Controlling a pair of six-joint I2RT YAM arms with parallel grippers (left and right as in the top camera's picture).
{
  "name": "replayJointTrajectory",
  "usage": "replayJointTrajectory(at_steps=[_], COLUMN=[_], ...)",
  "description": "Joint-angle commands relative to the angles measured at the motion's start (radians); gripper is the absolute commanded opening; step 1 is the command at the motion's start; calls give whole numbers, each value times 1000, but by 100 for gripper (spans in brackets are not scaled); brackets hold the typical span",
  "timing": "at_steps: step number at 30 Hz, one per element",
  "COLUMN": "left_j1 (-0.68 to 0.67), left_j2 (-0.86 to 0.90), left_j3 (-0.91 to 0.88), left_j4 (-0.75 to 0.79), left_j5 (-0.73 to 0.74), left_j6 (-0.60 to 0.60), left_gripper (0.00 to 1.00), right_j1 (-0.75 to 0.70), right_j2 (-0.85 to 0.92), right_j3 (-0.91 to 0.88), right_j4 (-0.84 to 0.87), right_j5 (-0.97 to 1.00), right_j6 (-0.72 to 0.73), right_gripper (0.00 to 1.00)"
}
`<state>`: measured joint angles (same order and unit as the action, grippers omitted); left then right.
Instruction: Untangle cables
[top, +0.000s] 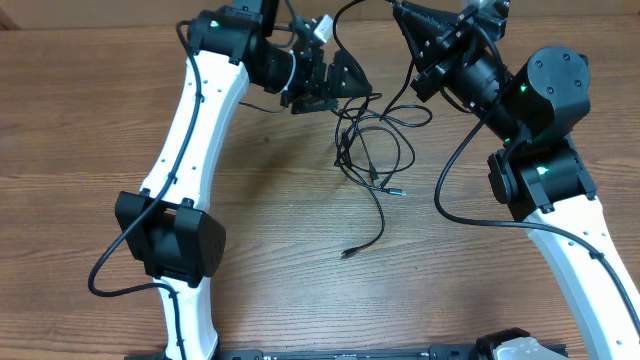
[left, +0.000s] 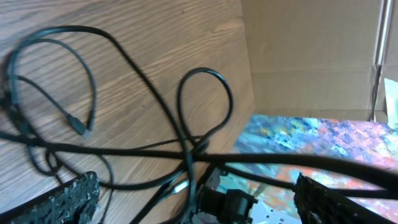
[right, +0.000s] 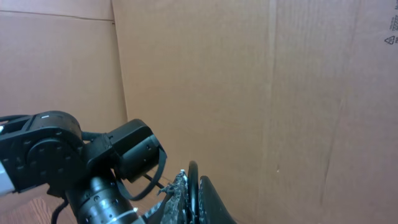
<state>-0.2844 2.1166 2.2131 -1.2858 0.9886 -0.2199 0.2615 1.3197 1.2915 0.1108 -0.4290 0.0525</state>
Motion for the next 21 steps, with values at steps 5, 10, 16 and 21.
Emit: replayJointTrajectory(at_steps=[5, 10, 16, 21], left_j1=[-51, -75, -76, -76], left_j2=[-35, -35, -35, -35], left_j3=[15, 15, 15, 15], left_j4=[46, 71, 71, 70], left_j5=[-38, -204, -388, -493], left_j6=[-121, -189, -215, -214], left_gripper=[99, 100, 100, 100], right_j1=[-5, -9, -30, -54], right_j2=[1, 1, 1, 1], right_j3=[26, 26, 26, 26], right_j4=[33, 75, 107, 143], right_j5=[21, 20, 9, -21], right_j6=[82, 161, 263, 293], right_gripper=[4, 4, 4, 4])
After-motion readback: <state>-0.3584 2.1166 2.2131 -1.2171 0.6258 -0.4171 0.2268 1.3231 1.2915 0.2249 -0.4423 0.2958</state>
